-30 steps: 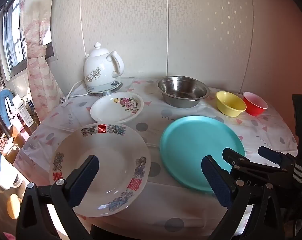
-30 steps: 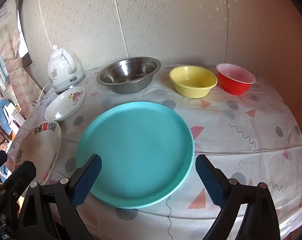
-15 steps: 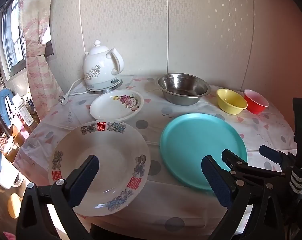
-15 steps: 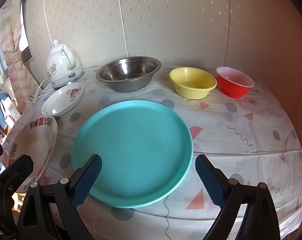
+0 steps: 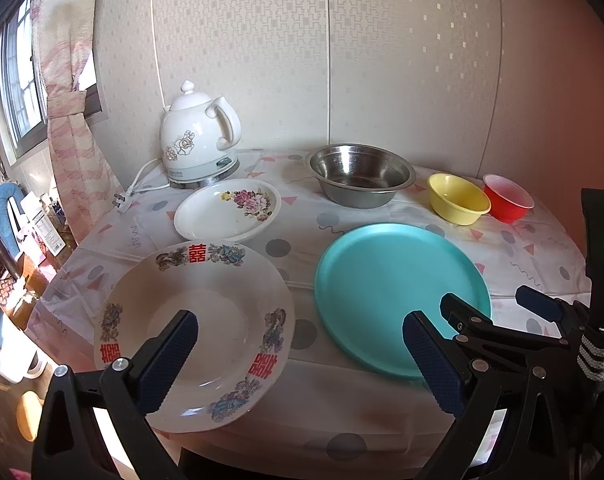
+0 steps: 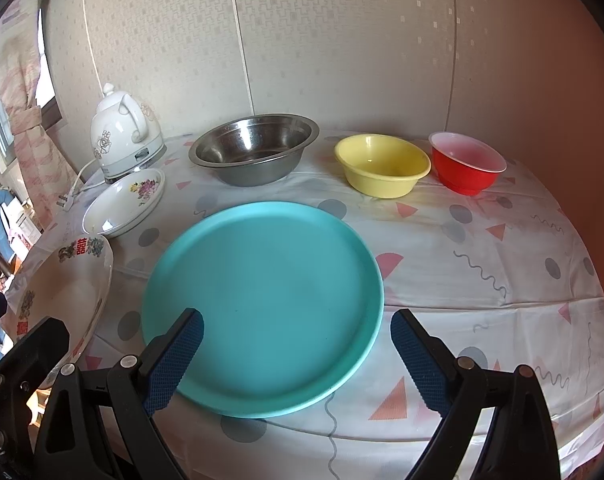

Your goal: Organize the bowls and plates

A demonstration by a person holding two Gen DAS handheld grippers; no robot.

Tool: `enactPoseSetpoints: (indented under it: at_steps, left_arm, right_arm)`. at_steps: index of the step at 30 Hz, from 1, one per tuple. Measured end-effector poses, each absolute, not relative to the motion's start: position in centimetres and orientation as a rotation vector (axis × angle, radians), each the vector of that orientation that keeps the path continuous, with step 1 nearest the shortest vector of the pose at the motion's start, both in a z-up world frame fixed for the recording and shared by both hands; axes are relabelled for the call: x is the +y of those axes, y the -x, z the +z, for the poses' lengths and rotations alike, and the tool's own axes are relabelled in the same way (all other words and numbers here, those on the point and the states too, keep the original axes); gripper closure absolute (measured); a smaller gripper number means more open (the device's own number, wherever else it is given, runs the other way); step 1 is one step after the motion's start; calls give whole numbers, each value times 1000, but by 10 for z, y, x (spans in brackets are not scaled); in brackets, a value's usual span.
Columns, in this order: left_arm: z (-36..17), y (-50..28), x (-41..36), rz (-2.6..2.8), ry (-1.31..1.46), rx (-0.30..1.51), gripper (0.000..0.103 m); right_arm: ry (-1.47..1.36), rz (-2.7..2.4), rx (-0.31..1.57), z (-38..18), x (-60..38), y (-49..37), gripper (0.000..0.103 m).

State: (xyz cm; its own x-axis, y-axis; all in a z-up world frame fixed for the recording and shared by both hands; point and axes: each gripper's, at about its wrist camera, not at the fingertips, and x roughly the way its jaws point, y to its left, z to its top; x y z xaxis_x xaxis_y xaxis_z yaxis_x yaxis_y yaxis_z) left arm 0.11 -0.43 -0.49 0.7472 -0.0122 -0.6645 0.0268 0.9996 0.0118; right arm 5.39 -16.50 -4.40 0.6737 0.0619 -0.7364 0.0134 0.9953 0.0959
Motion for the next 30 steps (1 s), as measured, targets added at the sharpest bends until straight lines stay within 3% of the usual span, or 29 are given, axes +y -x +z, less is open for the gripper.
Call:
enactPoseSetpoints:
  at_steps: [30]
  left_arm:
    - [-3,0,-10,-35,-38,721,0]
  right_arm:
    - [-126,9,827,-45,-165,-45,7]
